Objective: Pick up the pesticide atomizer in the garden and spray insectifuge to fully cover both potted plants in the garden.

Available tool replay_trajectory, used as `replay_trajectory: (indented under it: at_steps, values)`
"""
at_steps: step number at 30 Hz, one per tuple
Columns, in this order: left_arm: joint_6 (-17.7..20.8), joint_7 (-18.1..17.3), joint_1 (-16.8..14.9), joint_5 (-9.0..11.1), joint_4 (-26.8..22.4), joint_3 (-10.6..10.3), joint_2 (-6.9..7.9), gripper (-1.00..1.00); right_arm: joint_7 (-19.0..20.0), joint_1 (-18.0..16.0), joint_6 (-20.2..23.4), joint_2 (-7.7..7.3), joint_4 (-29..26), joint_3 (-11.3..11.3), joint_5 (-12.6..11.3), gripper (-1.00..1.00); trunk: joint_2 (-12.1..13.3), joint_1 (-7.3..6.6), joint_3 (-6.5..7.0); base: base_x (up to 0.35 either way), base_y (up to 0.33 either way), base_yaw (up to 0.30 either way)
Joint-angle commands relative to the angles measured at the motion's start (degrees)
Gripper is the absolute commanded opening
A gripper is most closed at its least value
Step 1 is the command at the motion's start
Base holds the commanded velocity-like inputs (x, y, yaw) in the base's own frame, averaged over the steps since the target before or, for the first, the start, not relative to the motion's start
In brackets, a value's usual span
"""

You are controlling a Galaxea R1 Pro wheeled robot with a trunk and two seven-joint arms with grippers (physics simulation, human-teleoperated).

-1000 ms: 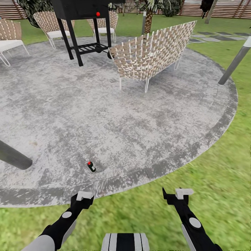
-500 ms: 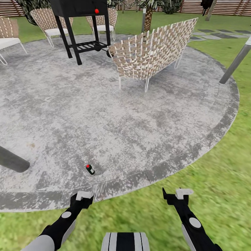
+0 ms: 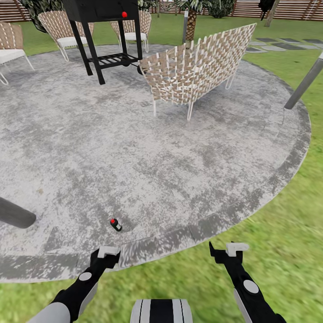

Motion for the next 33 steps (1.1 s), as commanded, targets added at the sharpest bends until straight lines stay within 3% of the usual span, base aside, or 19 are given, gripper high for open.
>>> replay_trajectory:
  at_steps: [1,33]
  values:
    - [-0.2,0.0,0.0,0.0,0.0,-0.3,0.04,1.0,0.0,0.0,-0.2,0.0,0.0,0.0,0.0,1.0,0.0,0.0,-0.03,0.051,0.035,0.0]
    - [-0.2,0.0,0.0,-0.1,0.0,-0.4,0.04,1.0,0.0,0.0,-0.2,0.0,0.0,0.0,0.0,1.0,0.0,0.0,-0.03,0.131,0.002,0.0]
